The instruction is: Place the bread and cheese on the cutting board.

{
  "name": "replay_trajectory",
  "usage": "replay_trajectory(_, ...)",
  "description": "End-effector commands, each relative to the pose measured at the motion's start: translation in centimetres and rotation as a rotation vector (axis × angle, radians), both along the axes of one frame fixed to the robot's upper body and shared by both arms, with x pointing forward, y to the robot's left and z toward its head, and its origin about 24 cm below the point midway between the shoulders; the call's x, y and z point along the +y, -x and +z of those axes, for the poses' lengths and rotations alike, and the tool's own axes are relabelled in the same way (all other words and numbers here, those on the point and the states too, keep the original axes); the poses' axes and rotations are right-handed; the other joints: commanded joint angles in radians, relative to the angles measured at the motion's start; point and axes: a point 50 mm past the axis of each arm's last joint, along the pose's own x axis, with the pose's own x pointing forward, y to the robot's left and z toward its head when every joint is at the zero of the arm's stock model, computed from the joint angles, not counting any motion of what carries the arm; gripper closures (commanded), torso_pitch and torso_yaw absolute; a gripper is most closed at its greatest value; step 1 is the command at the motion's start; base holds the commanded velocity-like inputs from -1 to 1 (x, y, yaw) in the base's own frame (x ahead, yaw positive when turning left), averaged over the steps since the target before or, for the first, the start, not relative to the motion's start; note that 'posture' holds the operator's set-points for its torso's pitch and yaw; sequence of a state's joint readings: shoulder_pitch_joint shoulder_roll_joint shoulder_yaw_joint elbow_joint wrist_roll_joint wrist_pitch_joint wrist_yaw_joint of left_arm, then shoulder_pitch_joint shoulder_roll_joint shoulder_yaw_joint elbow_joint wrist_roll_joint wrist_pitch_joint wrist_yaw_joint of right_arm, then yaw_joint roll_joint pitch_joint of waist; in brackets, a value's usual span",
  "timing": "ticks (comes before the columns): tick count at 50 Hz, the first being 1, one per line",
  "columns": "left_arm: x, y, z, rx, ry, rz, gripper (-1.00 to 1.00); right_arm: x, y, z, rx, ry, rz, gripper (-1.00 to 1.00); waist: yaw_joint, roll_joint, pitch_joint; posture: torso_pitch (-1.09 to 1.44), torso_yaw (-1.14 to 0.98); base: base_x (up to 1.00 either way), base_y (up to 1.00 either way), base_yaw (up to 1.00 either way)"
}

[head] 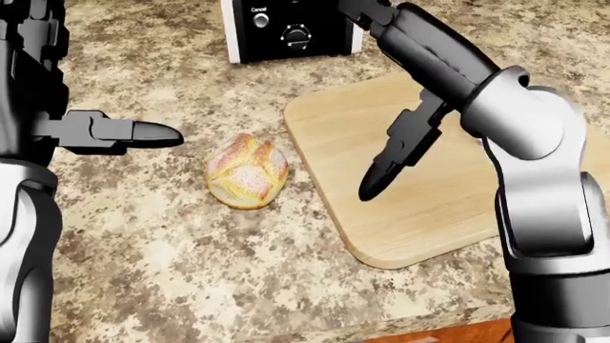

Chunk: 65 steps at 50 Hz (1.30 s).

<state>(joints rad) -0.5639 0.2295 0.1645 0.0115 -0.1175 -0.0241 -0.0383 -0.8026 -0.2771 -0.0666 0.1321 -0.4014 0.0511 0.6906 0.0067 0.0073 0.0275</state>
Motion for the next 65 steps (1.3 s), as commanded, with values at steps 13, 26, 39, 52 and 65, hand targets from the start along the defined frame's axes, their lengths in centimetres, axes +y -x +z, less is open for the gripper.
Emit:
replay_trajectory(13,0.2,0.2,2.1,-0.091,0.002,0.002,-1.00,3.8,-1.7,2.8,-0.046,-0.125,0.143,-1.00,-0.002,0.004,-0.025,0.00,0.00,0.00,0.00,0.00)
replay_trajectory(26,0.5,-0.1,2.4,-0.086,0.013,0.014,-1.00,5.5,-0.2,0.2,0.053,-0.171,0.278,-1.00,-0.003,0.008,-0.023,0.00,0.00,0.00,0.00,0.00)
replay_trajectory(39,0.7,-0.4,2.5,-0.078,0.026,0.028,-1.00,5.7,-0.2,-0.9,0.085,-0.183,0.302,-1.00,-0.004,0.008,-0.026,0.00,0.00,0.00,0.00,0.00)
replay_trajectory(52,1.0,-0.4,2.8,-0.080,0.038,0.042,-1.00,6.3,-2.3,-2.8,0.145,-0.214,0.358,-1.00,-0.010,0.013,-0.031,0.00,0.00,0.00,0.00,0.00)
replay_trajectory(65,1.2,-0.5,2.8,-0.080,0.039,0.051,-1.00,7.0,-2.2,-4.5,0.203,-0.261,0.388,-1.00,-0.008,0.013,-0.034,0.00,0.00,0.00,0.00,0.00)
